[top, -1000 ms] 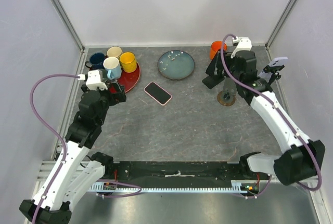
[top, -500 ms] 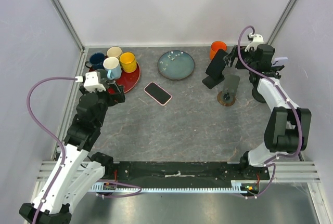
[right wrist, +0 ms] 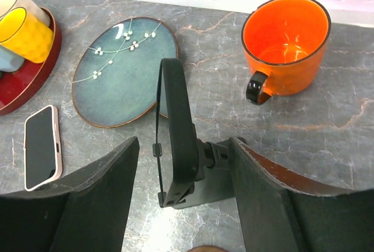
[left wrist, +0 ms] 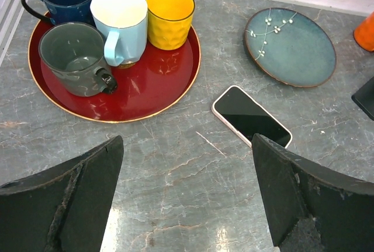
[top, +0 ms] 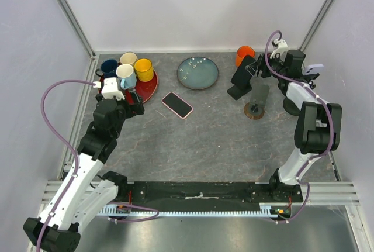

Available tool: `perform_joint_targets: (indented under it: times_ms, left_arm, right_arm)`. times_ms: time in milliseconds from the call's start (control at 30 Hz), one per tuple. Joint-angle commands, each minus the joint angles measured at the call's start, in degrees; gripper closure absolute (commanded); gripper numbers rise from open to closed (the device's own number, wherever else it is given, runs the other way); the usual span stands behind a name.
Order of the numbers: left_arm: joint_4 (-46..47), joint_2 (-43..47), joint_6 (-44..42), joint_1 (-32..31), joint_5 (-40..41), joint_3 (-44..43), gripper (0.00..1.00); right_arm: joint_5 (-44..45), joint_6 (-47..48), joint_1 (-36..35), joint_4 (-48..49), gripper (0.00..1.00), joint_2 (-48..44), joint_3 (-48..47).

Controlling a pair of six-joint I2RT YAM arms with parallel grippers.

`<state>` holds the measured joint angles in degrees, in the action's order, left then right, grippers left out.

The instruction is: Remove the phone from the phone stand

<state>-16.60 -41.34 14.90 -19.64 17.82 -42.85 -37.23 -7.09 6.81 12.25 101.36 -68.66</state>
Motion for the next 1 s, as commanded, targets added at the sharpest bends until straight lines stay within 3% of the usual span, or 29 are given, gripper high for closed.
perform_joint_targets:
  times_ms: [0,233,433,733,967]
  left_arm:
    - [2.27,-0.4,-2.15,-0.05,-0.68,-0.13,0.04]
    - [2.27,-0.67,-2.24,-0.14,-0.95,-0.13,0.04]
    - [2.36,-0.41,-2.24,-0.14,-1.04,-0.04,0.04]
    - [2.27,-0.23,-2.15,-0.05,-1.21,0.05,0.05]
    - [2.27,-0.23,-2.15,-0.05,-1.74,0.05,0.05]
  right_arm:
    - [-5.39,0.94,-0.13,4.89,0.32,1.38,-3.4]
    - [-7.06,0.77,-0.13,4.71,0.41,2.0,-4.37]
    - [-7.42,0.33,-0.04,4.89,0.59,2.26,-4.37]
    - [-8.65,-0.38,-0.13,5.06,0.99,1.39,-5.34]
    - [-9.44,-0.38,-0.13,3.83,1.0,-0.72,-7.36]
